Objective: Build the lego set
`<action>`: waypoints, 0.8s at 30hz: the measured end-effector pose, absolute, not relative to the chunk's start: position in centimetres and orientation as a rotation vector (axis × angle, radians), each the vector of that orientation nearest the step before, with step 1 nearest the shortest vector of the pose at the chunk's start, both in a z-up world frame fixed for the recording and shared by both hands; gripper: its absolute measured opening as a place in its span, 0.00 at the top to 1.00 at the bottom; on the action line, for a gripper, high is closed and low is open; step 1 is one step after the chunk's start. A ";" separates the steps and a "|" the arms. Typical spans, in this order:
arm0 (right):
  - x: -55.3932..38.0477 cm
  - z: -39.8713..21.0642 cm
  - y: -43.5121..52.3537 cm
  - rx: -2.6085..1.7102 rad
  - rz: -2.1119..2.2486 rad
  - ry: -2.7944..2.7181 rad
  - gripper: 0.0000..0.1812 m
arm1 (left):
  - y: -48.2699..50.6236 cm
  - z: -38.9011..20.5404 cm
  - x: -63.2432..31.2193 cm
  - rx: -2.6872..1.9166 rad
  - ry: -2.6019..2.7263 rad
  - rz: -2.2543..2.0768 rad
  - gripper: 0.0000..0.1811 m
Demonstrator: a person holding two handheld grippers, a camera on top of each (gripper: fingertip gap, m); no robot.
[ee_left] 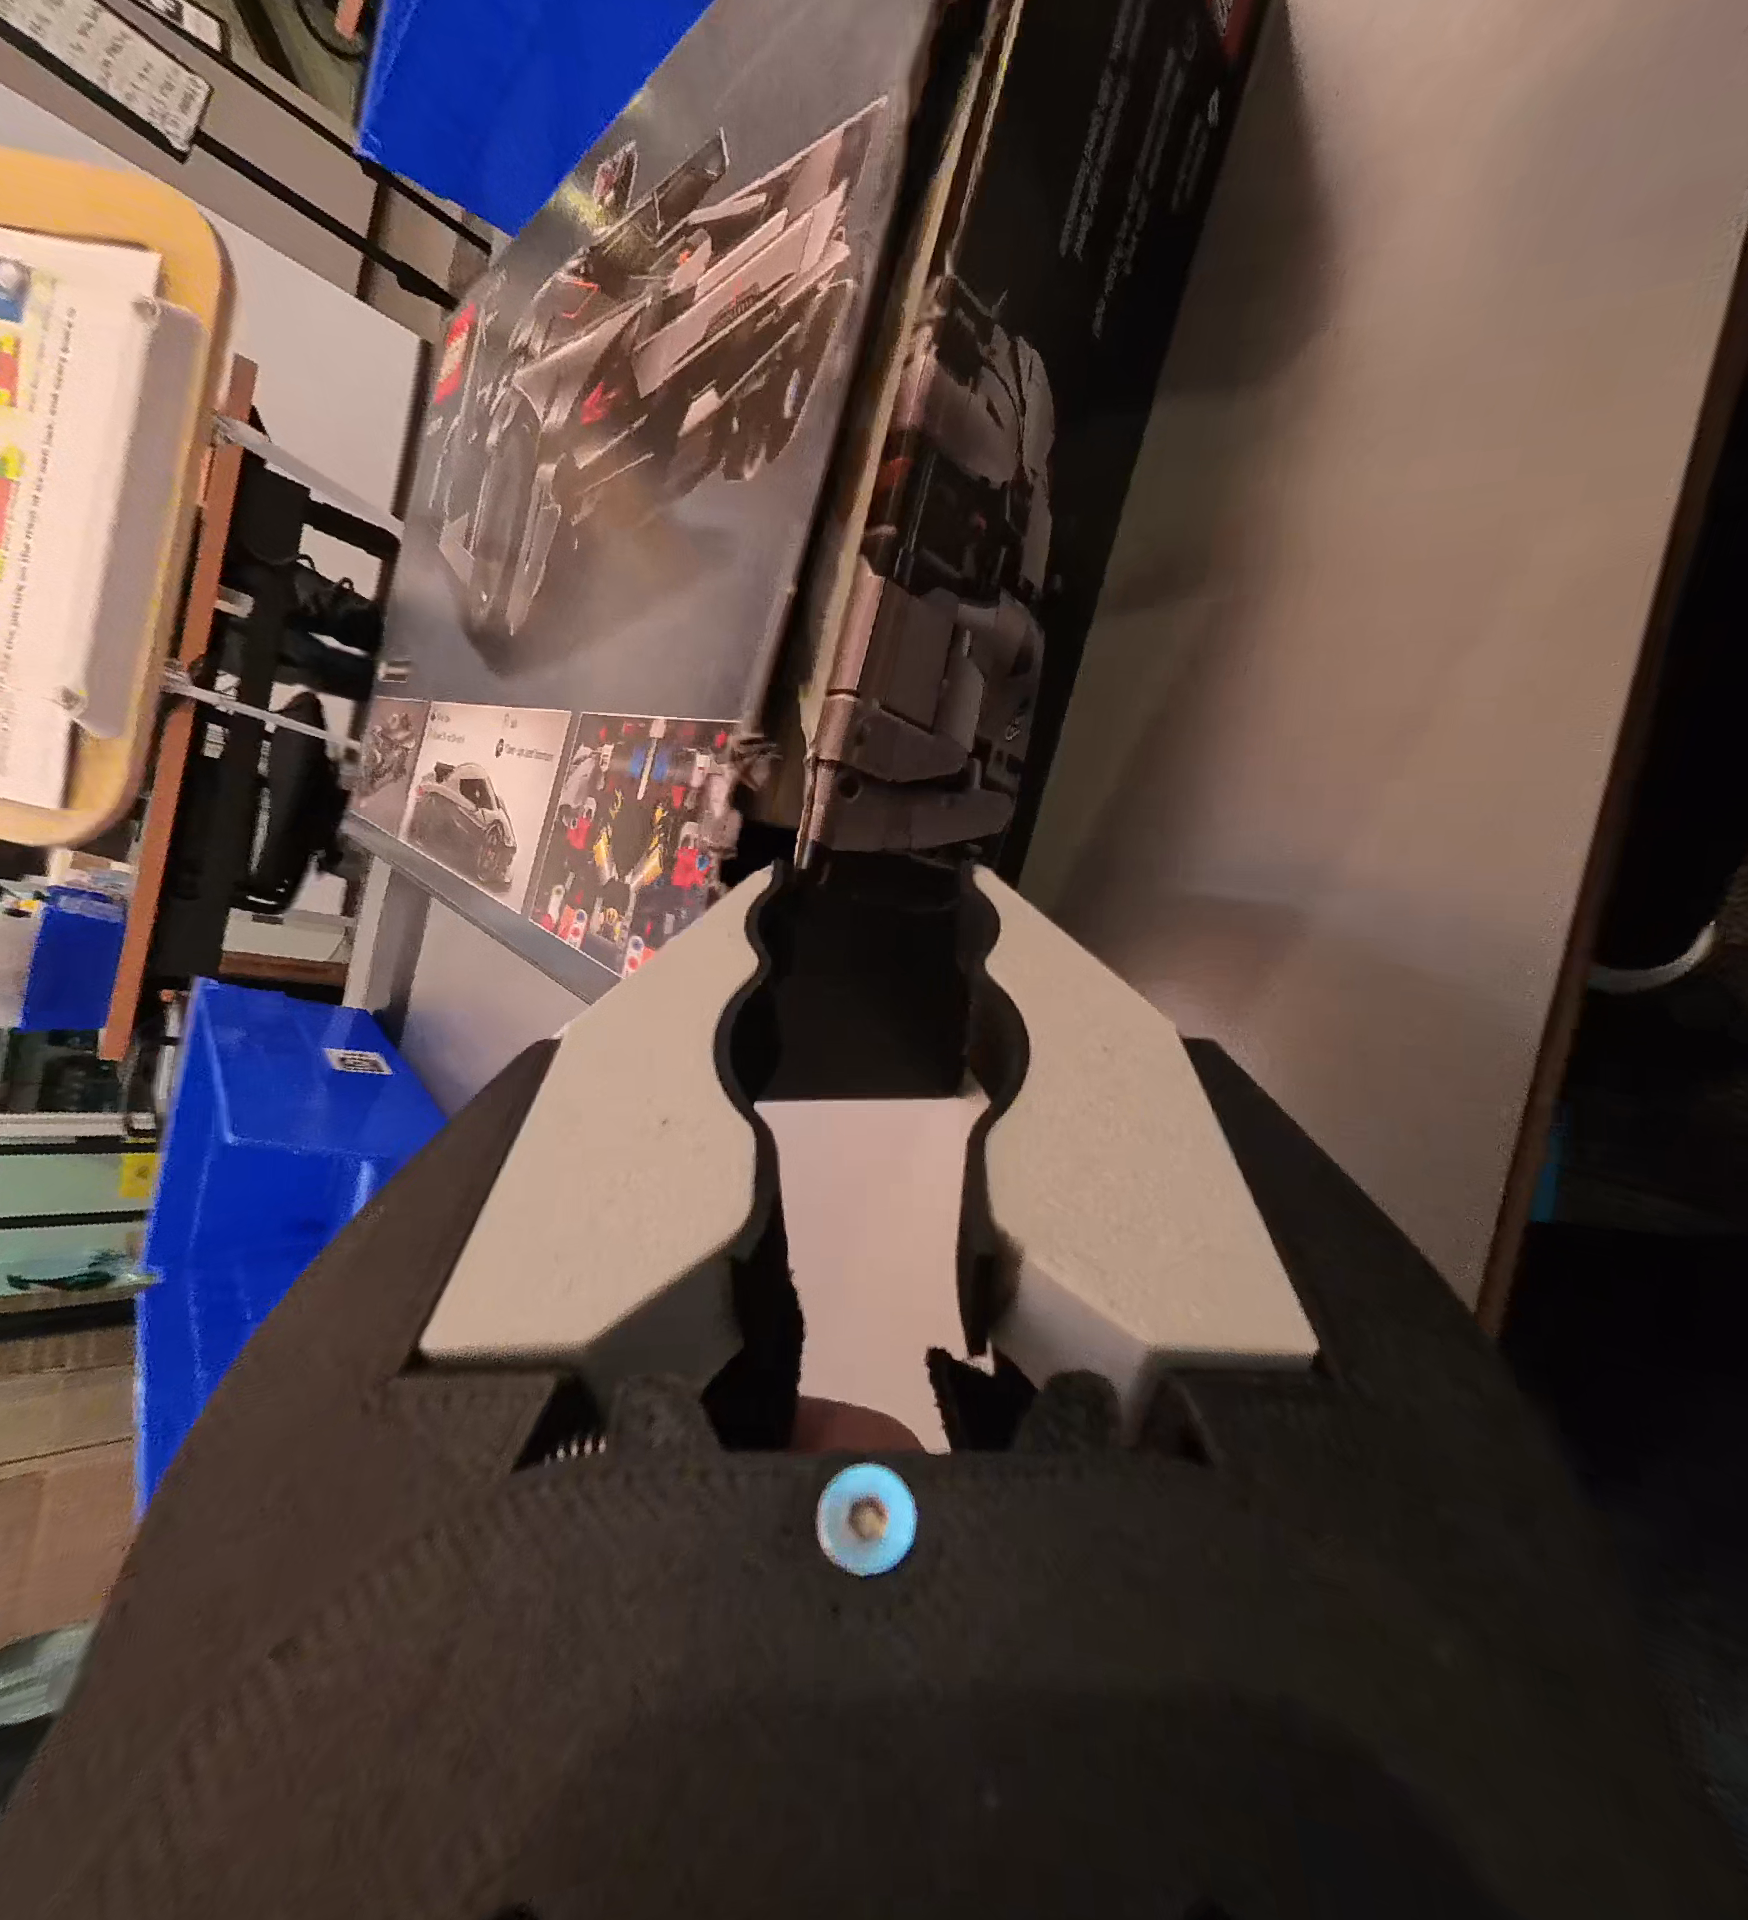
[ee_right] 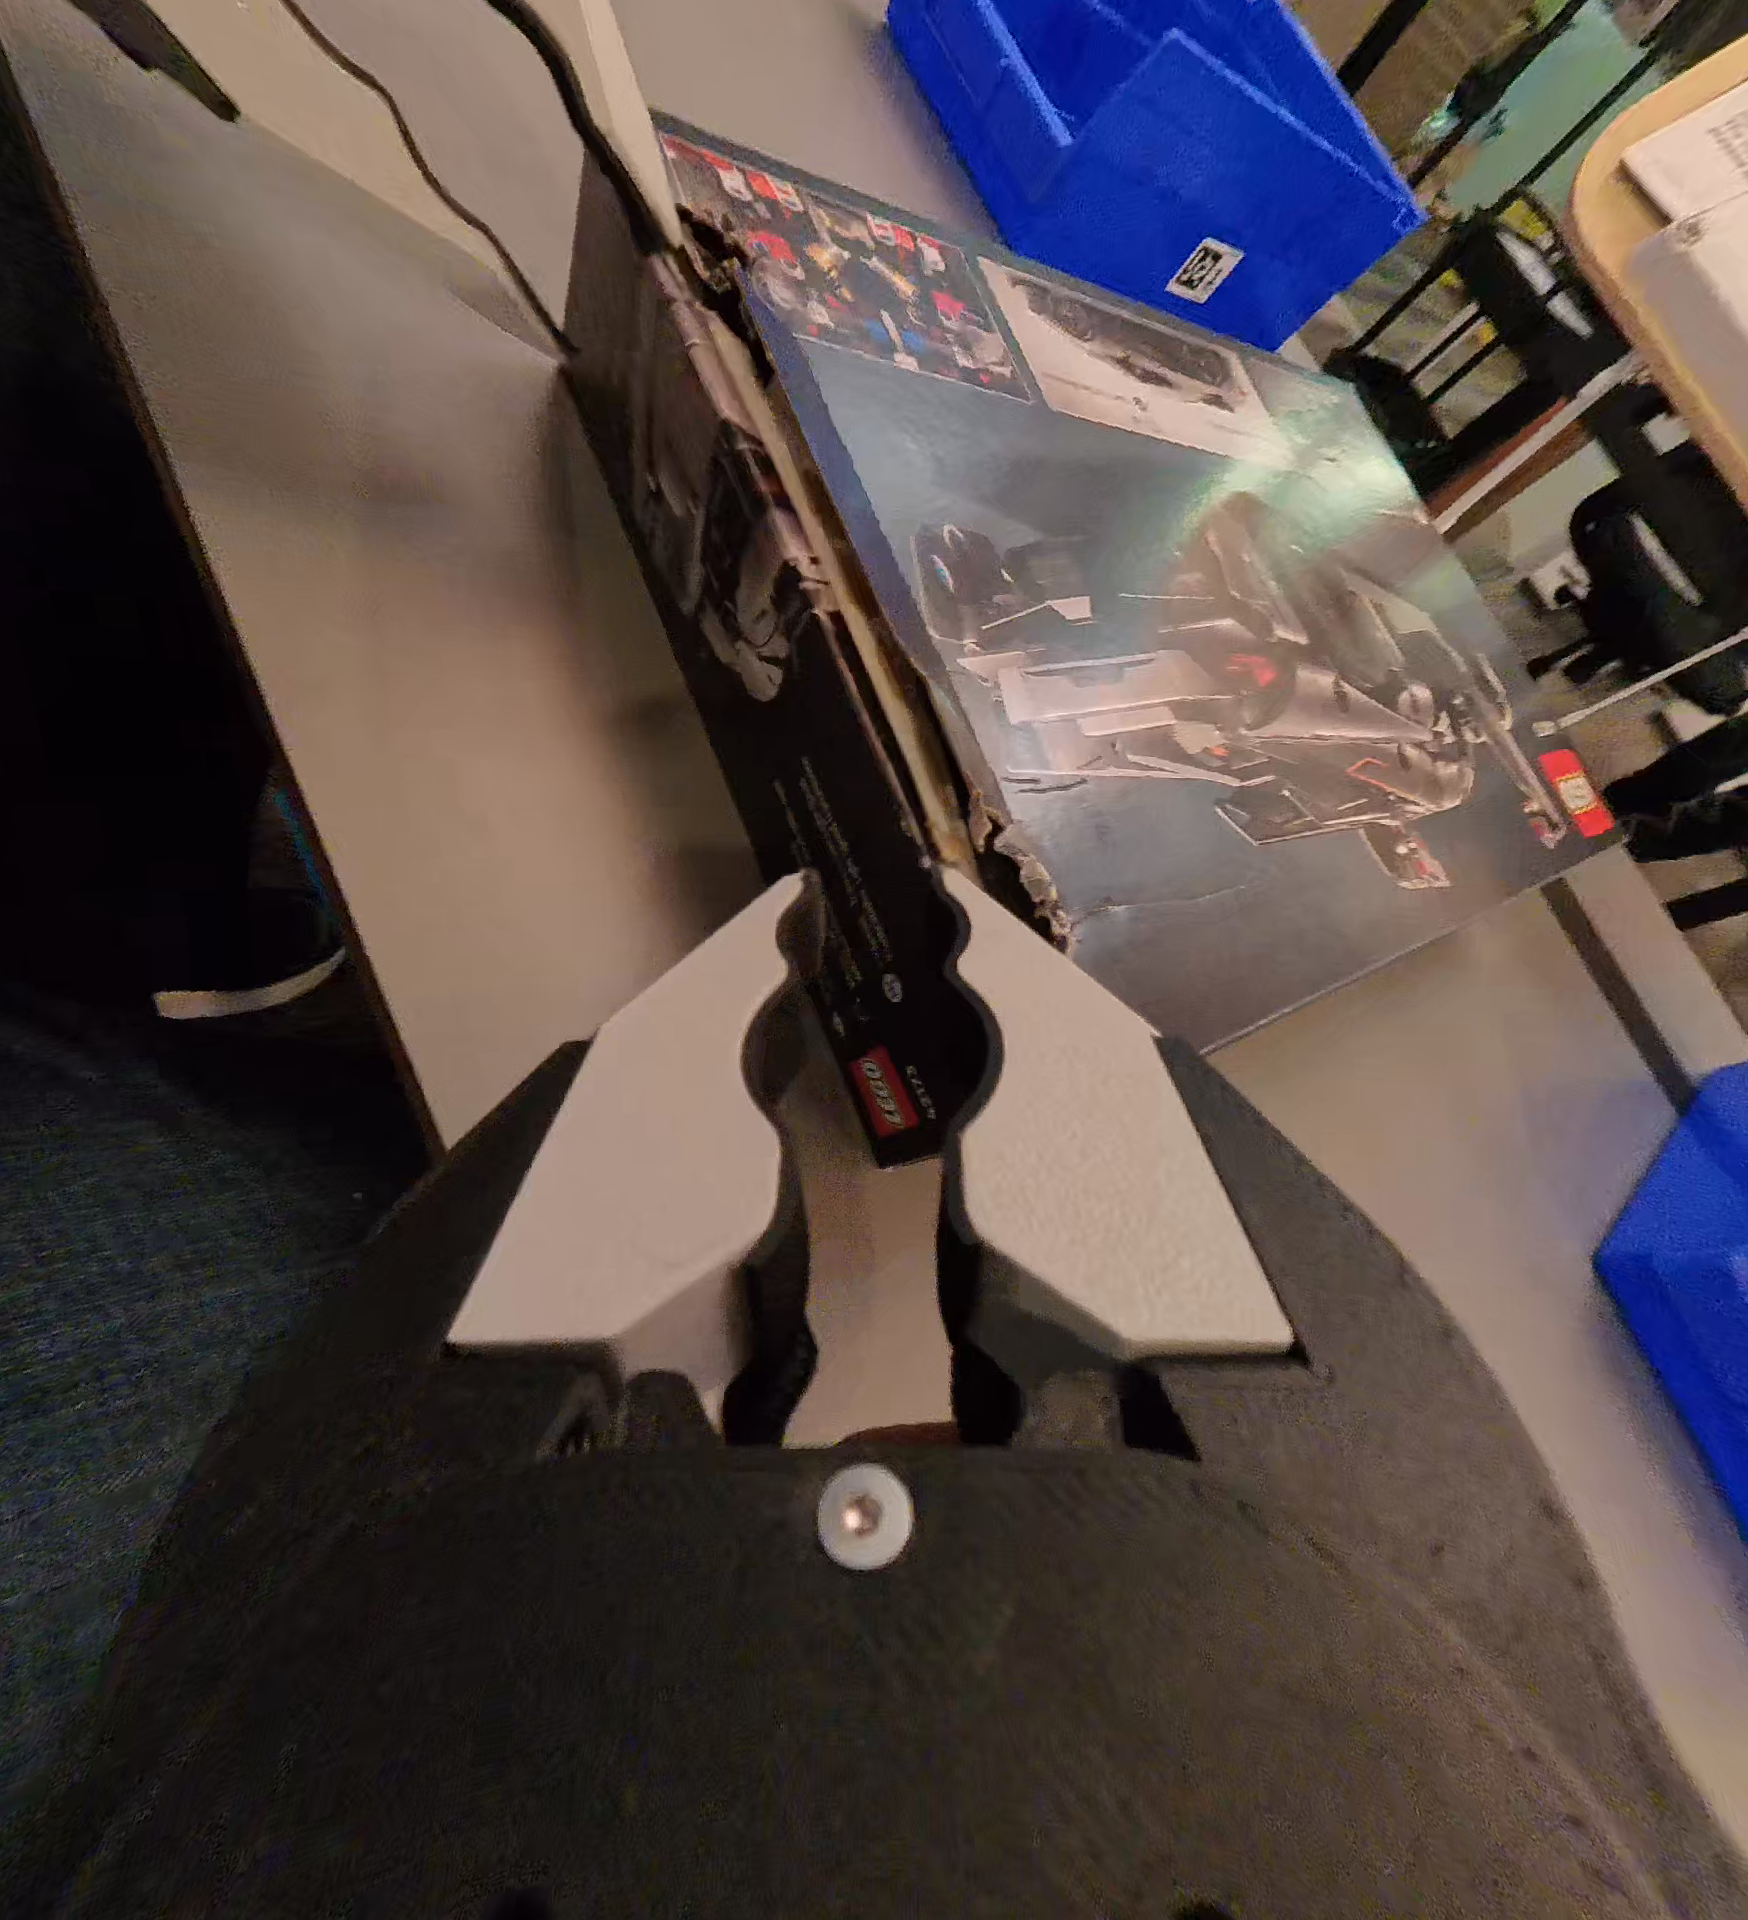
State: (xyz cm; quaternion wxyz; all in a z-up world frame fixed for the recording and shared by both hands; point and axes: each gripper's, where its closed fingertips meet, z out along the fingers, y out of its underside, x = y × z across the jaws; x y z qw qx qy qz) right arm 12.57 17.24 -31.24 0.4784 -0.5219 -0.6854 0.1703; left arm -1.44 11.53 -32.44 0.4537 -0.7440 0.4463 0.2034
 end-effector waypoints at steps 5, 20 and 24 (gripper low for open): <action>14.1 -31.6 17.9 -1.283 0.321 -1.666 0.80 | 11.6 -32.2 -0.9 -1.861 1.081 0.451 0.81; 13.4 -31.9 16.5 -1.327 0.283 -1.534 0.69 | 12.5 -31.9 0.6 -1.952 1.030 0.419 0.78; 17.6 -30.6 19.9 -1.507 0.537 -1.331 0.78 | 13.1 -28.2 6.2 -1.864 1.016 0.331 0.78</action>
